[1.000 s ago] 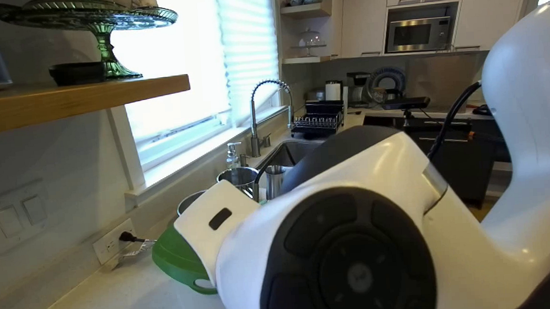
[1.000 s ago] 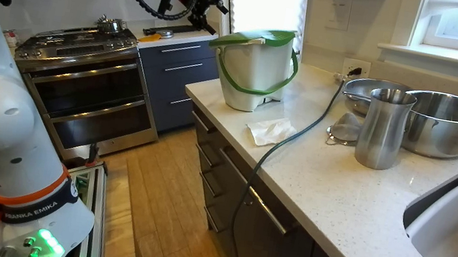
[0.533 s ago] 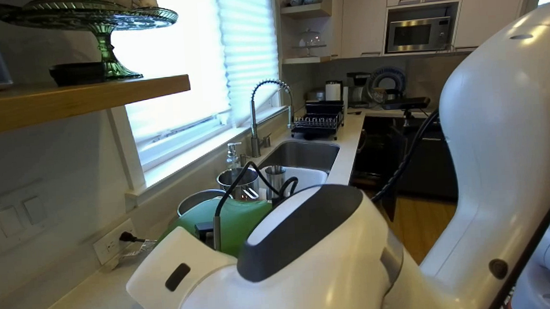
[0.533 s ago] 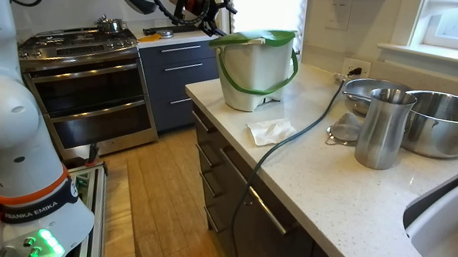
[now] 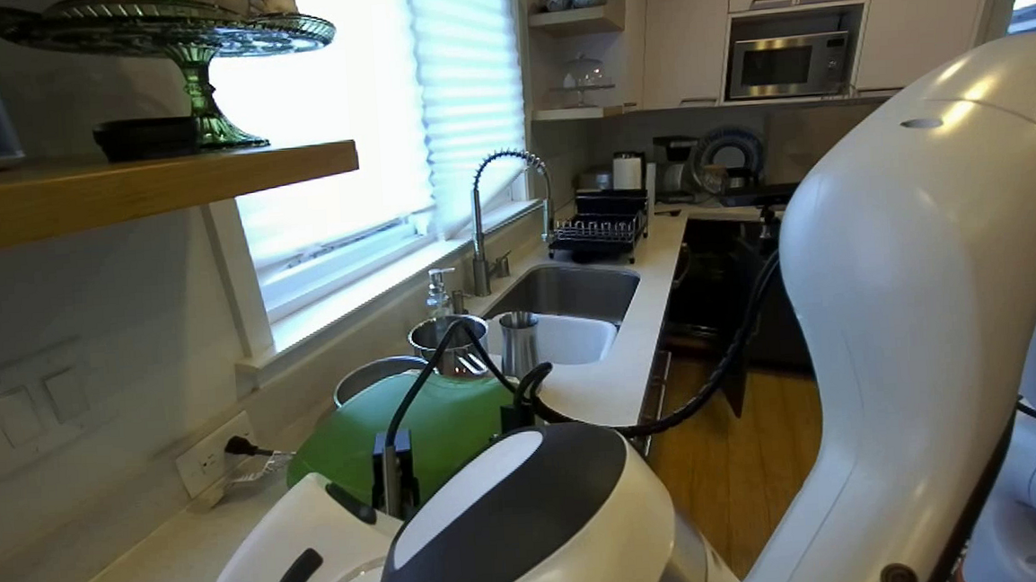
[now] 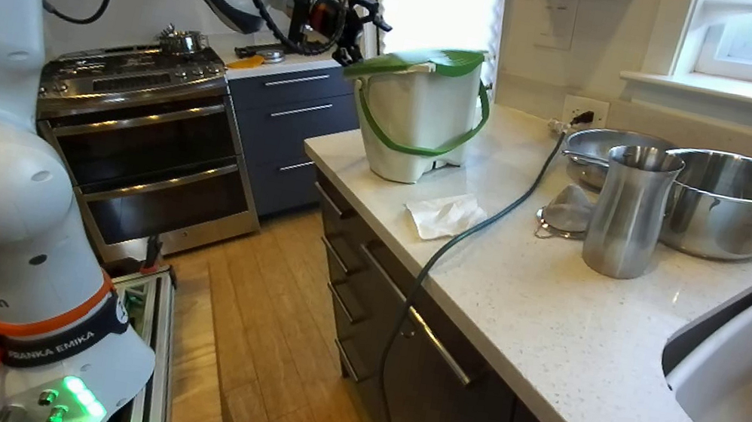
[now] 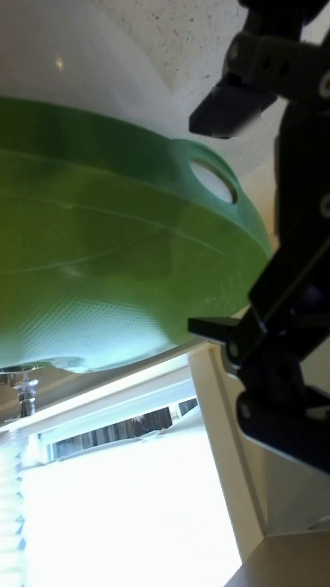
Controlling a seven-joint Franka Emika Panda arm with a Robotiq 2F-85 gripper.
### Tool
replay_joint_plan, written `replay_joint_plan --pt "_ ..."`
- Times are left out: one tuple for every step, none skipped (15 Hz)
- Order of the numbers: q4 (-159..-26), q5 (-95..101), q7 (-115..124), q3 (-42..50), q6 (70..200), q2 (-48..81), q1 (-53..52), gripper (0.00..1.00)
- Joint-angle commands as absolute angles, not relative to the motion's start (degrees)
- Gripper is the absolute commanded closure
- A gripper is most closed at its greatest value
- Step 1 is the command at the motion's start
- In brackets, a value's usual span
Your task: Open the waste bin lid, pick up the serviette tissue on the table and put it in the waste bin and then close then waste bin lid
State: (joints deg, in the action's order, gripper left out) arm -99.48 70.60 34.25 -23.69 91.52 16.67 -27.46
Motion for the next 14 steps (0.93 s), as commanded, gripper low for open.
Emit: replay_joint_plan --pt "-96.24 69.81 33.97 -22.49 83.99 18.40 -29.72 0.00" --pt "-95.79 69.56 33.79 -22.47 82.55 18.53 -29.79 0.00" --pt "-95.29 69.40 33.73 -22.46 81.42 18.80 -29.87 0.00" --pt "-94.85 69.43 33.72 -22.43 80.18 19.12 -30.05 0.00" --pt "-94.61 69.18 33.72 -22.48 79.55 19.27 -30.05 0.00" --pt "-94.28 69.26 33.74 -22.46 78.85 19.48 -30.16 0.00" --pt "-93.96 69.29 33.67 -22.45 78.31 19.58 -30.21 0.00" --pt "-93.69 69.19 33.70 -22.44 77.98 19.64 -30.22 0.00" --pt "-93.46 68.89 33.66 -22.45 77.87 19.74 -30.15 0.00" --pt "-93.15 68.74 33.62 -22.42 77.38 20.01 -30.24 0.00" --pt "-92.88 68.24 33.37 -22.51 76.96 20.40 -30.33 0.00" --pt "-92.68 67.94 33.21 -22.53 76.53 20.78 -30.46 0.00" --pt "-92.52 67.33 33.09 -22.65 76.50 21.13 -30.52 0.00" --pt "-92.51 66.93 33.01 -22.67 76.40 21.43 -30.67 0.00"
